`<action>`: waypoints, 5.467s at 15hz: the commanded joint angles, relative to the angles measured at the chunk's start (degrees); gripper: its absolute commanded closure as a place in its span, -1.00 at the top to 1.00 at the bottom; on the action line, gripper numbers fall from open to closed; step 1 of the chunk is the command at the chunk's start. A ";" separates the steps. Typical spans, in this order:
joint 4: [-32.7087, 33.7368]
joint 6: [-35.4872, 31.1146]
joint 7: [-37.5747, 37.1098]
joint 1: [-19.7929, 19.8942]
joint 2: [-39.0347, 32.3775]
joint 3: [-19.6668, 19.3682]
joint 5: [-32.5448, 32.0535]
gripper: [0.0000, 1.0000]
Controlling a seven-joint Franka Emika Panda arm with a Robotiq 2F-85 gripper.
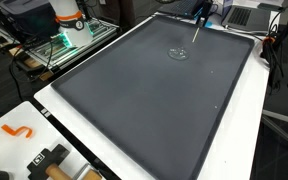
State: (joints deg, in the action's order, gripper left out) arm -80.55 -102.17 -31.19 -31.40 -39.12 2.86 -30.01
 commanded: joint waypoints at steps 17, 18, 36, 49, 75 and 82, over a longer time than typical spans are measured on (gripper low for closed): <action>-5.26 -3.32 3.51 5.69 6.38 1.51 8.01 -0.94; -5.82 -3.60 4.27 6.26 7.00 1.67 8.87 -0.94; -15.08 -13.30 12.75 13.41 13.94 2.76 15.23 -0.94; -22.54 -20.93 38.98 26.61 16.83 6.75 42.29 -0.94; -36.80 -35.11 58.84 34.41 22.30 7.36 64.12 -0.94; -37.90 -34.93 61.78 34.81 22.76 6.98 67.39 -0.94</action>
State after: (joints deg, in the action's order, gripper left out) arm -115.82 -135.93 28.25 2.47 -18.08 9.23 35.01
